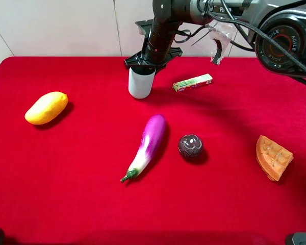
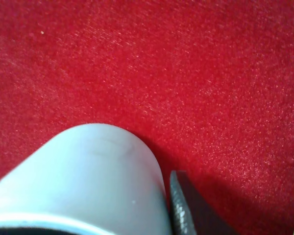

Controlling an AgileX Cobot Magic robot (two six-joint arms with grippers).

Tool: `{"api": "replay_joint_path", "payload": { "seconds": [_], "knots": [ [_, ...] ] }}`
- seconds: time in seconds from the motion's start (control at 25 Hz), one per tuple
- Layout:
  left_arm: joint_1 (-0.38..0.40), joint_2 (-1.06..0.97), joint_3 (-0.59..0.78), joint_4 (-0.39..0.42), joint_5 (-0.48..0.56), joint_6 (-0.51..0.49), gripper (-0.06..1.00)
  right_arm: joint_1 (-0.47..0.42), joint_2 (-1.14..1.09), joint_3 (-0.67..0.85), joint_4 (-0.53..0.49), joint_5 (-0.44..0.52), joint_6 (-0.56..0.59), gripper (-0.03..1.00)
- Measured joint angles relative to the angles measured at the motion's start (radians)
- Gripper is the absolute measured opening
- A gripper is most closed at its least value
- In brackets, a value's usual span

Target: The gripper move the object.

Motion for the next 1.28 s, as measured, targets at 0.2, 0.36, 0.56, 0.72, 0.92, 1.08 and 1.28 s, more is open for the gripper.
{"api": "replay_joint_path", "payload": {
  "seconds": [0.2, 0.36, 0.56, 0.72, 0.92, 1.08, 1.28],
  "knots": [
    [0.0, 0.0, 0.0, 0.0, 0.0, 0.0, 0.99, 0.0, -0.018, 0.0, -0.007, 0.0, 0.0, 0.06],
    [0.0, 0.0, 0.0, 0.0, 0.0, 0.0, 0.99, 0.0, -0.054, 0.0, -0.013, 0.028, 0.0, 0.05],
    [0.0, 0.0, 0.0, 0.0, 0.0, 0.0, 0.99, 0.0, -0.093, 0.0, -0.037, 0.095, 0.0, 0.05],
    [0.0, 0.0, 0.0, 0.0, 0.0, 0.0, 0.99, 0.0, -0.112, -0.026, -0.071, 0.167, 0.0, 0.05],
    [0.0, 0.0, 0.0, 0.0, 0.0, 0.0, 0.99, 0.0, -0.115, -0.098, -0.09, 0.277, -0.019, 0.05],
    [0.0, 0.0, 0.0, 0.0, 0.0, 0.0, 0.99, 0.0, -0.122, -0.142, -0.09, 0.314, -0.049, 0.05],
    [0.0, 0.0, 0.0, 0.0, 0.0, 0.0, 0.99, 0.0, -0.151, -0.145, -0.09, 0.318, -0.057, 0.05]
  ]
}}
